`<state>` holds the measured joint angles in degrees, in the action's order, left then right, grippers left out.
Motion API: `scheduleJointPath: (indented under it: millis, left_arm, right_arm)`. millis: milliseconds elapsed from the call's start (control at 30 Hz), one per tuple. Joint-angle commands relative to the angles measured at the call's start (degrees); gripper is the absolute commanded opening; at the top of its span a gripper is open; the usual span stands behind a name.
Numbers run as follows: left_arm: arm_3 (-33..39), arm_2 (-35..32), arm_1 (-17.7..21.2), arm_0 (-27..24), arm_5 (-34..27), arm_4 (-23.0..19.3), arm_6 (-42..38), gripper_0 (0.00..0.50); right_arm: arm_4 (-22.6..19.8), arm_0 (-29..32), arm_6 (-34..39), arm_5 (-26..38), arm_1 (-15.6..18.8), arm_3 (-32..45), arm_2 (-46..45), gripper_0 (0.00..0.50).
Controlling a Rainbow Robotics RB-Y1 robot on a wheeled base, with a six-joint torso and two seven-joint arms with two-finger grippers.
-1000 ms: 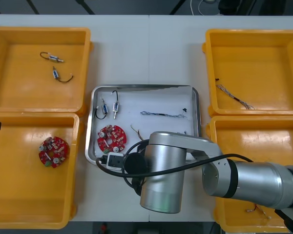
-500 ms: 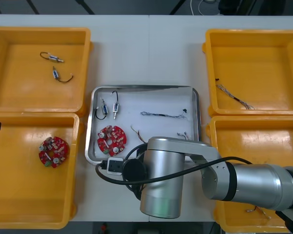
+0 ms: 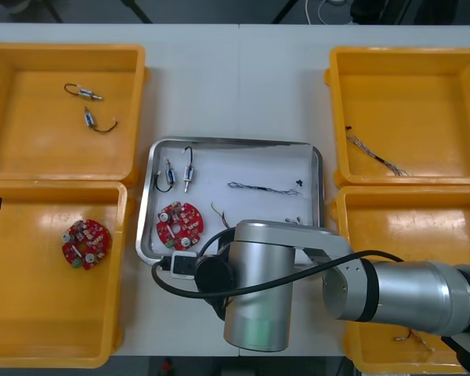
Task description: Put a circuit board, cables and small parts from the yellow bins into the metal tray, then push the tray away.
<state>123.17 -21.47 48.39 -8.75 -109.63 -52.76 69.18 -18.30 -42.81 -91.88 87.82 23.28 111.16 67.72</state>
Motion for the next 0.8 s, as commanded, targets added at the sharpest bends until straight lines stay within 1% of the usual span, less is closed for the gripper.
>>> scheduleJointPath:
  millis: [33,267,467,800]
  left_arm:
    - [1.6,-1.7,1.8,1.1,-0.4,0.5,6.2,0.5]
    - [1.6,-1.7,1.8,1.1,-0.4,0.5,6.2,0.5]
    - [1.6,-1.7,1.8,1.1,-0.4,0.5,6.2,0.5]
    - [1.6,-1.7,1.8,1.1,-0.4,0.5,6.2,0.5]
  right_arm:
    - [0.5,-3.4,-2.7,0.0,0.1,0.8,1.1,0.0]
    - [1.9,-6.5,-3.3,-0.1,1.4,0.8,2.9,0.0]
    - [3.4,-8.3,-3.3,-0.1,1.6,0.8,2.9,0.0]
    - [5.0,-14.1,-3.6,0.2,2.1,-1.3,2.9,0.0]
